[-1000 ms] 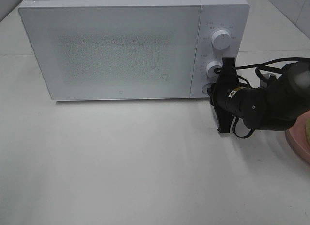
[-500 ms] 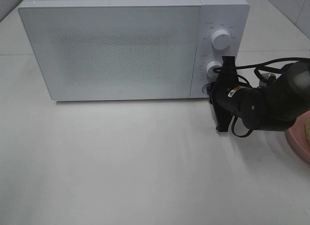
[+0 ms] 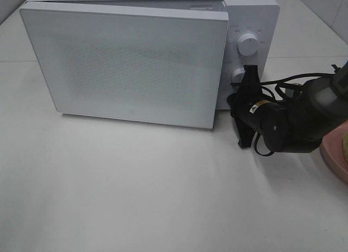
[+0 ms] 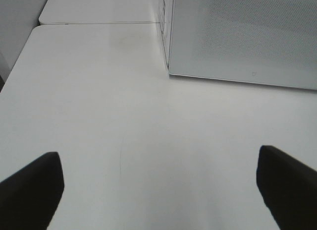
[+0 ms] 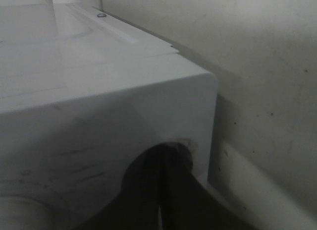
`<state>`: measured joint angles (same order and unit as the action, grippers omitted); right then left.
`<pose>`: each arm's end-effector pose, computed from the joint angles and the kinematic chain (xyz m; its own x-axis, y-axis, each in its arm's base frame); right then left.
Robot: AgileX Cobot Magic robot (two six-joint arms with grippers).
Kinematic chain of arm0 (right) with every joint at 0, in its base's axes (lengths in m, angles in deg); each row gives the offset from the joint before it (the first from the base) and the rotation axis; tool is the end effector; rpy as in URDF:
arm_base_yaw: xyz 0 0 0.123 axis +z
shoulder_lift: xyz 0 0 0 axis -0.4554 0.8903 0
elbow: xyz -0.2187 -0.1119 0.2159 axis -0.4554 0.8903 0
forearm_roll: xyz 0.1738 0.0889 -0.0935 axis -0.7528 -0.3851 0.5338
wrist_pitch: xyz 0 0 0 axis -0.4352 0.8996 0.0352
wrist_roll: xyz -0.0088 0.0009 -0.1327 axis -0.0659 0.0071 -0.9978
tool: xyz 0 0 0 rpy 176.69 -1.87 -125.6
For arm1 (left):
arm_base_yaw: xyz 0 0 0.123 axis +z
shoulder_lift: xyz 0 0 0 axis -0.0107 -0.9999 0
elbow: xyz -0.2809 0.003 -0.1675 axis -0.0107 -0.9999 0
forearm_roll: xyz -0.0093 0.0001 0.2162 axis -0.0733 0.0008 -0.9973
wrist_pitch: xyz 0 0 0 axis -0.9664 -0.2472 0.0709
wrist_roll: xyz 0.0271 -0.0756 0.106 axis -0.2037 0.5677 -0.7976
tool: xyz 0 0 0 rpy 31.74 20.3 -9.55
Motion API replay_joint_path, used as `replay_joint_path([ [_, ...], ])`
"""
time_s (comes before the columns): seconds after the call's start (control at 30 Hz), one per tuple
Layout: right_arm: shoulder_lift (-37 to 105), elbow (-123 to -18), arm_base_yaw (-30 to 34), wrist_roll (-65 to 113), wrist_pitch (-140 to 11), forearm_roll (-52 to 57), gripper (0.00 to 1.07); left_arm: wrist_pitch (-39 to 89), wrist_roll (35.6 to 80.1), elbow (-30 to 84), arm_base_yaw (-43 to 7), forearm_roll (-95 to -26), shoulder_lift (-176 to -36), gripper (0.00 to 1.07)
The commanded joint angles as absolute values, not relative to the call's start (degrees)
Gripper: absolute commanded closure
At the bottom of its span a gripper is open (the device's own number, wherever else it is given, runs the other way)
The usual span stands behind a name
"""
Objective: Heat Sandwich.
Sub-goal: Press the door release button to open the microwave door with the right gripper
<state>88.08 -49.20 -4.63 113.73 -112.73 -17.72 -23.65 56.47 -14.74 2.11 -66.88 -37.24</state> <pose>0.4021 0.1273 0.1343 -0.0872 0.9956 0.0337 0.3485 -0.0012 0.9373 -0.0408 -0.0174 0.2434 -0.4272 0.0057 -0.9041 0.0923 0.9950 -0.0373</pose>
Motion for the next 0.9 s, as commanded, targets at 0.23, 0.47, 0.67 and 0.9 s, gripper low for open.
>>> replay_joint_path([
  [0.23,87.1,-53.4,-5.8,111.7,-124.0,-17.4,1.07,-23.5,56.8,-14.9,2.2,-66.8,-35.8,0.07],
  [0.47,87.1,-53.4,-5.8,111.1,-121.6,-17.3,1.07,-23.5,56.8,-14.9,2.2,-66.8,-35.8,0.07],
  [0.67,86.3,-52.5,-5.8,111.1,-118.4,-17.3,1.07,-23.5,56.8,-14.9,2.2,-66.8,-35.8,0.07],
  [0.9,84.9,-51.0,-5.8,111.3,-113.6,-15.8,1.07,-23.5,56.8,-14.9,2.2,-66.8,-35.8,0.07],
])
